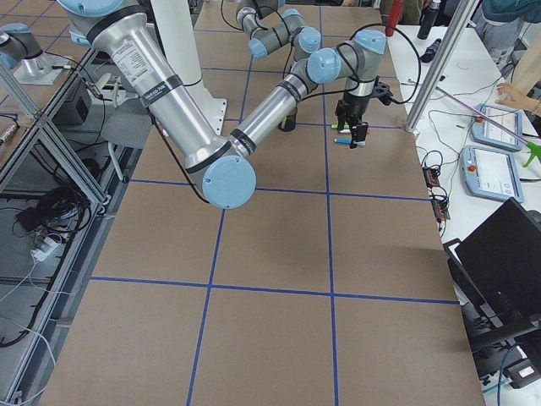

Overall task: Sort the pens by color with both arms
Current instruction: 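Lower the left gripper into the cup onto the yellow highlighter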

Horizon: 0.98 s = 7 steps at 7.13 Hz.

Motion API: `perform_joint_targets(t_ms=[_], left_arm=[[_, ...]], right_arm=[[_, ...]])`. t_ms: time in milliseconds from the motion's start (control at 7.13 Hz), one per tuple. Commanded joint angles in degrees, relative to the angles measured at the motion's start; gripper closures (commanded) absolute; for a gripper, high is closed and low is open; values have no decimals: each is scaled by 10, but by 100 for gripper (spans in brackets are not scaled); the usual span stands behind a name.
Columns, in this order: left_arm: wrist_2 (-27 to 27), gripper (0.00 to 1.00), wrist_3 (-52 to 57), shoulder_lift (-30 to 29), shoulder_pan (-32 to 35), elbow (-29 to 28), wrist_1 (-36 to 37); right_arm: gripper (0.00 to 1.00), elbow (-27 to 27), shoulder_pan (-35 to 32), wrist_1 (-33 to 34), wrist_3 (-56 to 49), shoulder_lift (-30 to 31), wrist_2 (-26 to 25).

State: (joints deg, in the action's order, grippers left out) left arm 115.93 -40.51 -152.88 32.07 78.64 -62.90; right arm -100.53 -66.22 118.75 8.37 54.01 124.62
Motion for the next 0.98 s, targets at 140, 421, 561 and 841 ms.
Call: perform_joint_targets(t_ms=[140, 421, 561, 841], left_arm=[[0, 25, 0, 0, -1, -27, -38], [0, 25, -1, -1, -2, -28, -40], [0, 28, -1, -1, -3, -28, -40], [0, 33, -6, -1, -5, -26, -40]], right_arm=[[0, 0, 0, -1, 1, 0, -1], [0, 1, 0, -1, 1, 0, -2], [0, 1, 1, 0, 2, 0, -2], [0, 0, 2, -1, 8, 0, -3]])
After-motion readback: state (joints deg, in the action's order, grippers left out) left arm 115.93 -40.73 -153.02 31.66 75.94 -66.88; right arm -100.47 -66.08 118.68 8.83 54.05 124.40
